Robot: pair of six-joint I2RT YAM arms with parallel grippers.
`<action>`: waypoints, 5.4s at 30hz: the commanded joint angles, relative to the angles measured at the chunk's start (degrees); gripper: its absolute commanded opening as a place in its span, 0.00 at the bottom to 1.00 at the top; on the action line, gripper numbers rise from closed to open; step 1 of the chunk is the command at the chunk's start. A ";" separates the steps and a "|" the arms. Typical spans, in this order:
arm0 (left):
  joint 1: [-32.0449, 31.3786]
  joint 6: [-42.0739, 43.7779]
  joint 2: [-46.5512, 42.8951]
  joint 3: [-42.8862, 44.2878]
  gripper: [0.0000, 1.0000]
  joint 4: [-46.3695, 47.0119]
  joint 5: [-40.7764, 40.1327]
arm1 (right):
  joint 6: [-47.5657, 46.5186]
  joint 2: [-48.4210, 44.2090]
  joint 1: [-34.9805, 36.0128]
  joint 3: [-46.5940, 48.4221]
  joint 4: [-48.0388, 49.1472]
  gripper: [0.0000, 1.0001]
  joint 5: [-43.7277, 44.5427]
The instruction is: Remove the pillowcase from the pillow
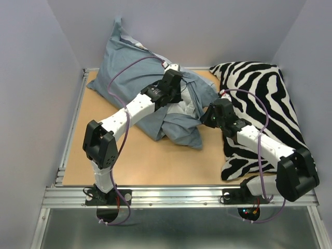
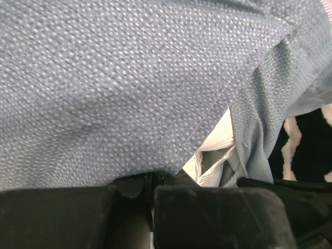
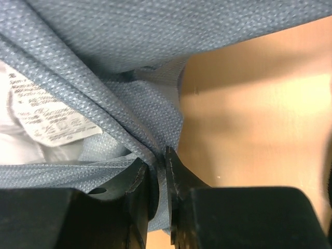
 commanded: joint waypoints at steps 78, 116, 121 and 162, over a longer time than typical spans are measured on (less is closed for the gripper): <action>0.43 -3.61 -45.35 -30.55 0.00 6.10 -2.45 | -5.38 25.00 -13.73 30.43 -12.02 0.07 9.97; 0.16 -9.76 -34.29 -24.13 0.00 23.05 -5.79 | 0.69 -5.73 -5.83 6.53 0.02 0.81 -17.27; -0.63 -9.93 -29.72 -21.42 0.00 24.54 -6.49 | -0.45 -8.73 5.04 10.82 -3.14 0.86 -13.52; 3.59 -3.34 -14.43 2.06 0.00 18.74 -4.04 | 3.69 -17.86 19.13 -4.64 -2.26 0.58 1.08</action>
